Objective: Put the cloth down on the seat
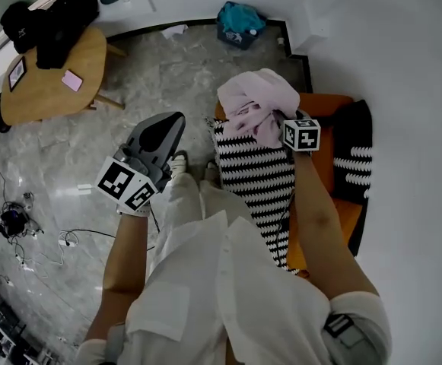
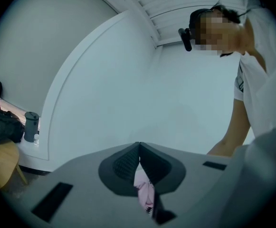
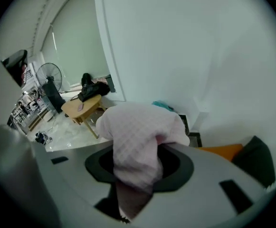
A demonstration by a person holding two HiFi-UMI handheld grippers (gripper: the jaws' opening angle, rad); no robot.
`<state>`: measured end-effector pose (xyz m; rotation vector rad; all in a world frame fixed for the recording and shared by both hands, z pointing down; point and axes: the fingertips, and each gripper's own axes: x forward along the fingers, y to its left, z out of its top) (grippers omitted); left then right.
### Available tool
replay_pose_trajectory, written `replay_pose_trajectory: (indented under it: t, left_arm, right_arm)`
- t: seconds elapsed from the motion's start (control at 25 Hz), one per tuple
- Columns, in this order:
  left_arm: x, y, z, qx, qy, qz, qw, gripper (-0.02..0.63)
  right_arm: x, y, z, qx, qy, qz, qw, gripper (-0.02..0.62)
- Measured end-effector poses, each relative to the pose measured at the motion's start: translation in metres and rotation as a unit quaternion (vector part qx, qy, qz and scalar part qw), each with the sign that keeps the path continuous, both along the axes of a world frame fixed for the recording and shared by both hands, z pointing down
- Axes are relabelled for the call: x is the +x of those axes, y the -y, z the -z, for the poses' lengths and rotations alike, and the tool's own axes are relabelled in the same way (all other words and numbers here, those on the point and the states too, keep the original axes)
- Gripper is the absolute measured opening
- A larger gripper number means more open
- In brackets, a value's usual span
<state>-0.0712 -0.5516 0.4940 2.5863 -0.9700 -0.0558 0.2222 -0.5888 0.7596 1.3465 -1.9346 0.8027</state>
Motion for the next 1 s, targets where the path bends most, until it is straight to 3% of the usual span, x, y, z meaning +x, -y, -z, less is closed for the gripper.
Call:
replay_pose_trajectory:
  t: [0.16, 0.28, 0.52, 0.72, 1.0]
  left_arm:
    - [0.001, -0.002, -0.004, -0.004, -0.001, -0.001, 1.0, 0.015]
    - [0.004, 0.001, -0.003, -0.004, -0.002, -0.004, 1.0, 0.015]
    - [0.011, 0.003, 0.001, -0.003, -0.002, -0.014, 0.9999, 0.015]
    - [0.018, -0.001, 0.005, 0.0, -0.002, -0.018, 0.9998, 0.015]
    - [0.016, -0.007, 0.015, 0.006, -0.006, -0.009, 0.9999, 0.015]
  right_arm:
    - [0.015, -0.011, -0.005, -0.02, -0.016, -0.005, 1.0, 0.188]
    - [0.021, -0.022, -0.011, -0.037, -0.034, -0.012, 0.999, 0.247]
    - [0.049, -0.041, -0.013, -0.081, -0.058, -0.048, 0.994, 0.265]
    - [0.05, -0.036, 0.02, -0.026, -0.02, -0.063, 0.997, 0.275]
    - [0.012, -0.028, 0.096, 0.089, 0.052, -0.062, 0.993, 0.252]
